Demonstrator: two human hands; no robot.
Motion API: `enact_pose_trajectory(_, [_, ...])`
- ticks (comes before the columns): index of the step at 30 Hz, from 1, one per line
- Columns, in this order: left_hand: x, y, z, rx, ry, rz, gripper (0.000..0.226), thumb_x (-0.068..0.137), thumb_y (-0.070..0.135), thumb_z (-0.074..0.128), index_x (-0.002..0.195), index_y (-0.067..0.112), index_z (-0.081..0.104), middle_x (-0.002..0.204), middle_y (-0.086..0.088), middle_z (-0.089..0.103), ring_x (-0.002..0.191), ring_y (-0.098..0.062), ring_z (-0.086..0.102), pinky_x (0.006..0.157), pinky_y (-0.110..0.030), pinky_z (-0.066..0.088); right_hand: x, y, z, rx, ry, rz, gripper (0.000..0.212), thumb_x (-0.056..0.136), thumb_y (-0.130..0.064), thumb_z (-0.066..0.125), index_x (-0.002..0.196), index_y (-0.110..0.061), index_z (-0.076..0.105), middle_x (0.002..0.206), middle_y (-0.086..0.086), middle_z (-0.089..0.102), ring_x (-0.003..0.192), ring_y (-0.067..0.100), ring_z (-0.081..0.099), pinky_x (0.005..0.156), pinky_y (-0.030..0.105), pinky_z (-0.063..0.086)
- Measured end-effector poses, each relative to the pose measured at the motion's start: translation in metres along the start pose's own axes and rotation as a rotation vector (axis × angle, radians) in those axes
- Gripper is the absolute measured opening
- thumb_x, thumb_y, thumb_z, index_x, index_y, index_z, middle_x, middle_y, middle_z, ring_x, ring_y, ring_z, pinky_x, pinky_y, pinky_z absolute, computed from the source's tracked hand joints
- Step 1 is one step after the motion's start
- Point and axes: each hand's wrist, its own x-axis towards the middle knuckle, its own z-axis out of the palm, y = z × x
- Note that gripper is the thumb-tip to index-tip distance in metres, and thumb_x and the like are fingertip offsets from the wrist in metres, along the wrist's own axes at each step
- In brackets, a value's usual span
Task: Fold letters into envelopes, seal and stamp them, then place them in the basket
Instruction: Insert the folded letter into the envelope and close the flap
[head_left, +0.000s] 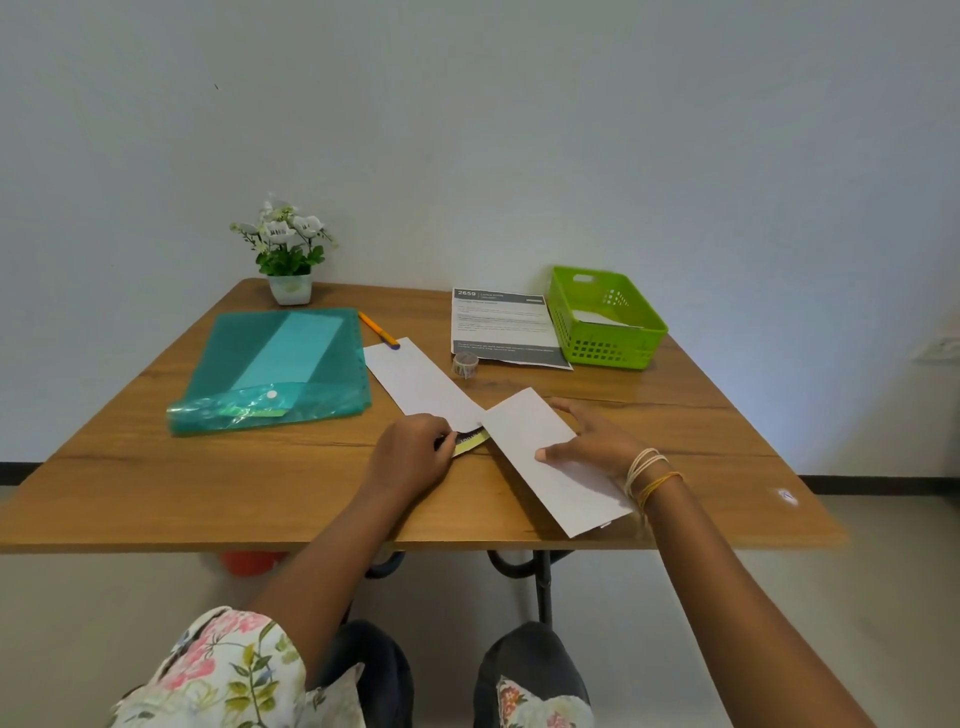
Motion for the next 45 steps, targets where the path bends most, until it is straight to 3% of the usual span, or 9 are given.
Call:
enact_pose_trajectory(4, [0.0,0.0,0.003,-0.004,0.022,-0.003,0.018,0.092,0.025,0.061,0.094,0.013,0.074,0.086,-0.003,0.071,0.072,-0.009,0.059,0.061,-0.02,0.043,-0.01,-0.008,0.008,-0.033,0.007,0.017,0.074,0.084,-0.021,0.071,0.145,-0.036,0.031,0.111,0.001,0.047,0.078,0.015,0.055,0.071,0.031,0.053])
enact_pose_trajectory(12, [0.0,-0.002,0.003,0.011,0.115,0.046,0.012,0.088,0.019,0.067,0.089,0.01,0.075,0.09,-0.005,0.072,0.083,-0.014,0.061,0.063,-0.023,0.047,-0.013,-0.017,0.019,-0.081,0.03,0.067,0.067,0.084,-0.019,0.071,0.143,-0.021,0.039,0.134,0.009,0.049,0.083,0.014,0.049,0.066,0.027,0.045])
enact_pose_trajectory(20, [0.002,-0.003,0.007,-0.022,0.1,0.101,0.015,0.087,0.021,0.068,0.096,0.011,0.076,0.097,-0.003,0.072,0.087,-0.011,0.058,0.067,-0.025,0.051,0.002,-0.027,0.033,-0.076,-0.107,0.093,0.062,0.081,-0.022,0.074,0.138,-0.02,0.049,0.136,0.01,0.05,0.117,0.029,0.054,0.102,0.04,0.046])
enact_pose_trajectory(26, [0.0,-0.004,0.007,-0.018,0.101,0.106,0.015,0.088,0.021,0.068,0.097,0.012,0.075,0.095,-0.002,0.071,0.086,-0.011,0.058,0.067,-0.025,0.052,0.013,-0.029,0.029,0.126,-0.045,0.097,0.048,0.081,-0.01,0.074,0.126,-0.012,0.058,0.092,0.009,0.064,0.079,0.023,0.064,0.074,0.033,0.054])
enact_pose_trajectory(28, [0.001,-0.004,0.006,-0.015,0.102,0.113,0.014,0.088,0.021,0.068,0.097,0.013,0.075,0.095,-0.002,0.072,0.086,-0.011,0.058,0.066,-0.023,0.049,0.018,-0.029,0.03,0.17,0.016,0.101,0.048,0.079,-0.011,0.076,0.123,-0.011,0.059,0.093,0.01,0.064,0.072,0.02,0.062,0.063,0.028,0.052])
enact_pose_trajectory(32, [0.002,-0.007,0.005,-0.017,0.114,0.099,0.017,0.088,0.024,0.068,0.099,0.014,0.075,0.097,-0.001,0.072,0.086,-0.01,0.059,0.067,-0.021,0.049,0.025,-0.027,0.043,0.16,0.058,0.11,0.037,0.078,-0.027,0.078,0.105,-0.014,0.056,0.103,0.01,0.062,0.091,0.024,0.061,0.078,0.034,0.052])
enact_pose_trajectory(36, [0.001,-0.005,0.007,-0.014,0.106,0.076,0.019,0.09,0.026,0.065,0.101,0.014,0.075,0.096,-0.001,0.072,0.085,-0.01,0.061,0.07,-0.026,0.054,0.025,-0.016,0.045,0.01,0.079,0.122,0.034,0.082,-0.041,0.071,0.091,-0.015,0.05,0.088,0.007,0.057,0.077,0.016,0.051,0.067,0.027,0.041])
enact_pose_trajectory(41, [0.0,-0.007,0.005,-0.022,0.11,0.06,0.019,0.09,0.026,0.065,0.1,0.014,0.075,0.094,-0.001,0.074,0.082,-0.012,0.065,0.071,-0.026,0.054,0.012,-0.008,0.024,0.065,-0.034,0.178,0.022,0.083,-0.016,0.071,0.089,-0.017,0.05,0.096,0.006,0.057,0.104,0.025,0.055,0.095,0.038,0.049])
enact_pose_trajectory(45, [-0.004,-0.006,0.008,-0.043,0.082,0.134,0.017,0.09,0.025,0.065,0.1,0.014,0.075,0.093,0.0,0.074,0.081,-0.01,0.066,0.07,-0.021,0.051,0.019,-0.008,0.024,0.313,0.058,0.131,0.023,0.079,-0.003,0.074,0.088,-0.016,0.057,0.112,0.016,0.062,0.109,0.033,0.061,0.077,0.036,0.056])
